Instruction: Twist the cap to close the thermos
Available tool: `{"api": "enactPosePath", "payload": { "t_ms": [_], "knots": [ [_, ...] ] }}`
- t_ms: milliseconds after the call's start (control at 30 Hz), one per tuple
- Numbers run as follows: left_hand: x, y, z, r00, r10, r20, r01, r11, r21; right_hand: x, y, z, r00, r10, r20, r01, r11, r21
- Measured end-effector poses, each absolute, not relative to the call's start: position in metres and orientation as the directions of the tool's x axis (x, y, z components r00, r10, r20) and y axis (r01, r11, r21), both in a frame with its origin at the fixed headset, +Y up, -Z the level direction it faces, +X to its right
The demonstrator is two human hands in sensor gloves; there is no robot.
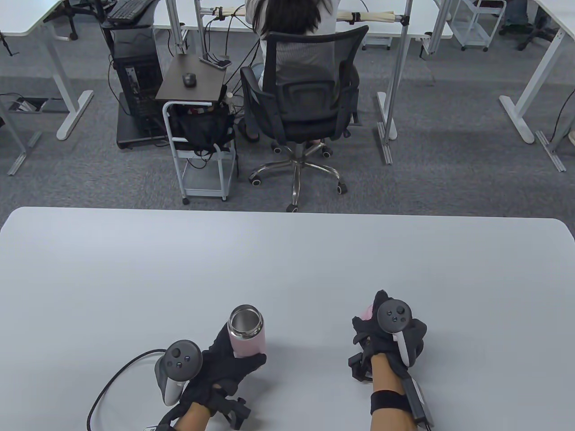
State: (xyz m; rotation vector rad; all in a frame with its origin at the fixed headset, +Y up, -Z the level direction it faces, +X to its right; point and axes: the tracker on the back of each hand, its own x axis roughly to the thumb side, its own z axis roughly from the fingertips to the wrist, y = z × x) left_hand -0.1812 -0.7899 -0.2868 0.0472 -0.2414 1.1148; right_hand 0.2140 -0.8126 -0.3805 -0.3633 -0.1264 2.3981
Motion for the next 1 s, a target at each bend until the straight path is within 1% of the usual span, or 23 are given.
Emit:
{"api": "enactPosePath", "payload": {
  "t_ms": [100,167,233,333,500,600,633,733,867,1000],
  "knots": [
    [-0.173,-0.787,-0.284,0.418,0.877,0.238,-0.886,0.451,-0.107,0.218,-0.802,-0.372,-0.652,0.742,-0.156,-0.706,-0.669,-0.233],
    [-0.169,-0.786,-0.283,0.417,0.874,0.25,-0.883,0.454,-0.117,0.219,-0.796,-0.366,-0.648,0.749,-0.138,-0.71,-0.659,-0.247],
    [-0.165,-0.785,-0.28,0.415,0.871,0.265,-0.879,0.459,-0.132,0.217,-0.787,-0.359,-0.596,0.798,-0.085,-0.755,-0.593,-0.28],
    [-0.161,-0.785,-0.278,0.411,0.869,0.275,-0.875,0.461,-0.15,0.211,-0.774,-0.348,-0.527,0.85,-0.027,-0.818,-0.515,-0.258],
    [-0.16,-0.785,-0.275,0.413,0.868,0.276,-0.873,0.464,-0.154,0.2,-0.76,-0.335,-0.47,0.88,0.067,-0.867,-0.446,-0.224],
    [-0.16,-0.786,-0.274,0.413,0.87,0.27,-0.873,0.463,-0.155,0.192,-0.758,-0.328,-0.348,0.928,0.132,-0.925,-0.317,-0.212],
    [-0.159,-0.786,-0.275,0.414,0.87,0.267,-0.872,0.463,-0.159,0.19,-0.754,-0.328,-0.323,0.937,0.135,-0.939,-0.299,-0.171],
    [-0.157,-0.785,-0.274,0.414,0.869,0.27,-0.871,0.465,-0.16,0.183,-0.744,-0.326,-0.318,0.931,0.179,-0.942,-0.29,-0.167],
    [-0.155,-0.784,-0.273,0.413,0.868,0.276,-0.869,0.466,-0.166,0.168,-0.726,-0.322,-0.299,0.922,0.244,-0.953,-0.278,-0.117],
    [-0.152,-0.785,-0.272,0.41,0.869,0.276,-0.864,0.467,-0.189,0.159,-0.709,-0.314,-0.269,0.918,0.29,-0.963,-0.252,-0.098]
  ]
}}
